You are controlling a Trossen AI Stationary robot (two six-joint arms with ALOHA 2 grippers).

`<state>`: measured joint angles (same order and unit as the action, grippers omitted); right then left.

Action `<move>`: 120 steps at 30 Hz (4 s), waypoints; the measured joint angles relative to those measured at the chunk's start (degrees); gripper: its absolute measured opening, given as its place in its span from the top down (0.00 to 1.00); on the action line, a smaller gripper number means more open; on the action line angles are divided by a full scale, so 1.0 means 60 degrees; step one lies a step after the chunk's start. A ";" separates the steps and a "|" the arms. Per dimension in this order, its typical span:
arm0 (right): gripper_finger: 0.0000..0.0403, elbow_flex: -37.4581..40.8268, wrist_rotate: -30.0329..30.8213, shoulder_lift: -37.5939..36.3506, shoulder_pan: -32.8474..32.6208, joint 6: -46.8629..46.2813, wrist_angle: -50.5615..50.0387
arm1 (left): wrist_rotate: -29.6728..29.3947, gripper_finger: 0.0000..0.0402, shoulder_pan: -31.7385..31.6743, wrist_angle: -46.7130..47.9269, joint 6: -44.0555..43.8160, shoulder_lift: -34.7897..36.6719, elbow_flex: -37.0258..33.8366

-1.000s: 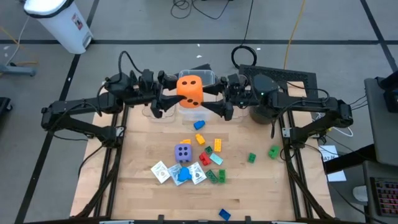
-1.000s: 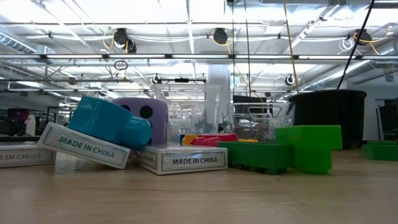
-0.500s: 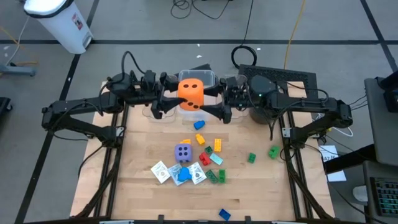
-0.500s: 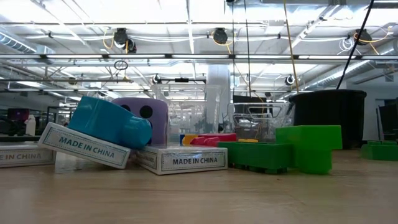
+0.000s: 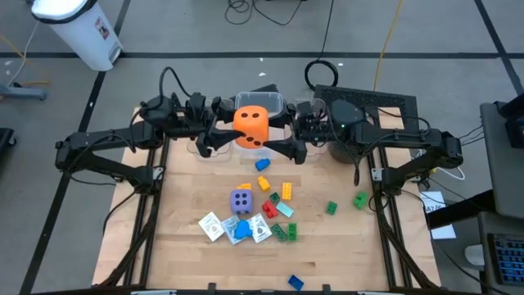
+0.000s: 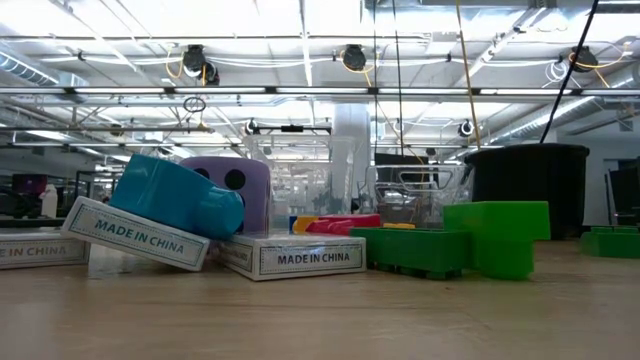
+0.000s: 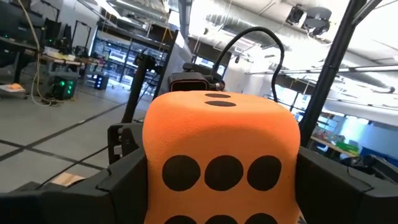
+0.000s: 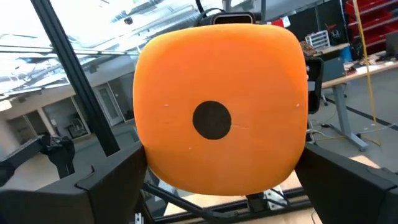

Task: Pick & Place Toys
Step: Put the orange dice into the transparent container

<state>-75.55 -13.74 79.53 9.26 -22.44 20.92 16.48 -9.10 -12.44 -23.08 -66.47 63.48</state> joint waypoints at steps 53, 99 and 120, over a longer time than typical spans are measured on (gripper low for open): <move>0.19 -0.0025 0.0154 -0.0018 0.0156 -0.0661 -0.0507 | -0.0158 0.04 -0.0501 -0.0883 -0.0169 -0.0159 -0.0029; 0.31 0.0007 -0.0847 0.1965 0.3763 0.0409 -0.3396 | 0.0959 0.03 -0.4283 0.1635 0.1126 -0.3215 0.0011; 0.31 -0.0025 -0.0990 0.1767 0.4444 0.0828 -0.3834 | -0.0024 0.15 -0.4318 0.3611 0.2494 -0.4842 0.1445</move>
<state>-75.70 -19.68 90.13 35.92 -17.47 -2.08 16.33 -35.01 9.22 -8.12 -95.52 72.15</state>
